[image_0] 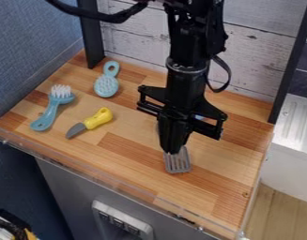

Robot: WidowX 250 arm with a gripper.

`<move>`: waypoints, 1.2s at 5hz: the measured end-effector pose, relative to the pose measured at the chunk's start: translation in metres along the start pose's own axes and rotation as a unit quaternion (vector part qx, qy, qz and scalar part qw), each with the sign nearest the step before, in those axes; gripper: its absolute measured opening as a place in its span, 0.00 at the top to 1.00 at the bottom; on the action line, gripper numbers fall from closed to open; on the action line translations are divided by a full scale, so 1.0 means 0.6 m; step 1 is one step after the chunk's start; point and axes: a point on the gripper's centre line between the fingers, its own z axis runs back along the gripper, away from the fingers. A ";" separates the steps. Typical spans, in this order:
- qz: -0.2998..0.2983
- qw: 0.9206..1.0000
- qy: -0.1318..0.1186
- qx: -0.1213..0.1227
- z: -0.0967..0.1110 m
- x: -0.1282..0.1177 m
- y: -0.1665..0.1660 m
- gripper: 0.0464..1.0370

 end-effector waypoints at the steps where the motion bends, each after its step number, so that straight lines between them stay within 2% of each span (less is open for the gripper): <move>1: 0.057 0.998 0.003 -0.004 -0.003 0.024 0.034 0.98; 2: 0.147 0.989 0.006 -0.012 0.002 0.068 0.094 0.96; 3: 0.251 0.968 0.003 -0.022 0.011 0.108 0.165 0.80; 4: 0.363 0.931 0.006 -0.033 0.010 0.129 0.241 0.52; 5: 0.457 0.889 0.005 -0.041 0.017 0.141 0.303 0.21; 6: 0.494 0.868 0.009 -0.043 0.012 0.159 0.342 0.03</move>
